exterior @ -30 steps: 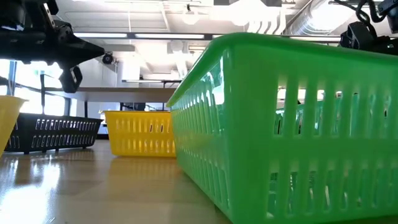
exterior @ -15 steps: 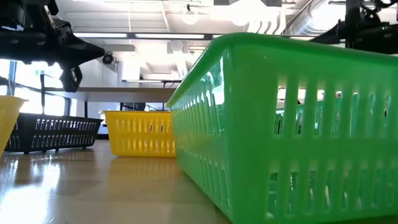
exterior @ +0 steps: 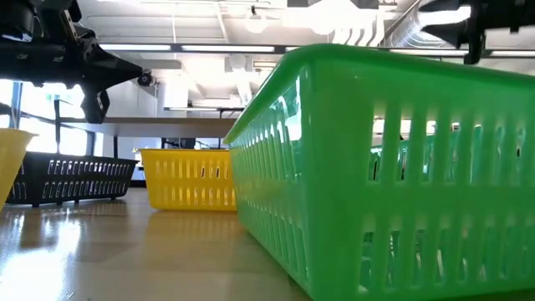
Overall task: Stack baskets on shelf by color
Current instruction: Put the top green basket on the shelf
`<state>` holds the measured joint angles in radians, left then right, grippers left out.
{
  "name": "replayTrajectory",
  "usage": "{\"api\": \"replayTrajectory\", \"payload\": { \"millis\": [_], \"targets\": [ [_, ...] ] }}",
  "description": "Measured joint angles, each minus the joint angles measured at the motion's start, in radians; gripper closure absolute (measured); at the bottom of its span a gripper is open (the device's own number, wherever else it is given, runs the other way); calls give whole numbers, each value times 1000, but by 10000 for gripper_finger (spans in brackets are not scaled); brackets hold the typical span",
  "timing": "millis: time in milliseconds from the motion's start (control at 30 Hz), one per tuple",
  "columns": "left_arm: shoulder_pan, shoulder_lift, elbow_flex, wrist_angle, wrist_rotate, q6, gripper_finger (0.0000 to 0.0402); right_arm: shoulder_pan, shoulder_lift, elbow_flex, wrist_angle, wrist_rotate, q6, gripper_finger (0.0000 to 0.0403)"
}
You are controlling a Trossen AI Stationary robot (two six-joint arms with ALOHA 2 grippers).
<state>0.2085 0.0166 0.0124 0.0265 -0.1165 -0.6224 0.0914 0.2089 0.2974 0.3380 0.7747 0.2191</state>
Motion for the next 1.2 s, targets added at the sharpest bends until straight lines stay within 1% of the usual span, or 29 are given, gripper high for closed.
{"api": "replayTrajectory", "payload": {
  "millis": [100, 233, 367, 467, 600, 700, 833, 1133, 1200],
  "targets": [
    [0, 0, 0, 0, 0, -1, 401, 0, 86, 126, -148, 6, -36, 234],
    [0, 0, 0, 0, 7, -2, 401, 0, 214, 273, -361, 11, -37, 234],
    [0, 0, 0, 0, 31, -2, 401, 0, 343, 401, -513, 6, -37, 234],
    [0, 0, 0, 0, 35, -2, 401, 0, 433, 488, -636, -12, -39, 234],
    [0, 0, 0, 1, 35, -2, 401, -3, 557, 588, -781, -64, -44, 234],
    [0, 0, 0, 1, 35, 2, 401, -30, 644, 650, -869, -122, -45, 234],
    [0, 0, 0, 1, 35, 25, 401, -96, 763, 706, -936, -231, -59, 234],
    [0, 0, 0, 1, 35, 29, 401, -235, 990, 731, -947, -505, -142, 234],
    [0, 0, 0, 2, 35, 27, 401, -255, 1030, 731, -946, -548, -163, 234]
  ]
}}
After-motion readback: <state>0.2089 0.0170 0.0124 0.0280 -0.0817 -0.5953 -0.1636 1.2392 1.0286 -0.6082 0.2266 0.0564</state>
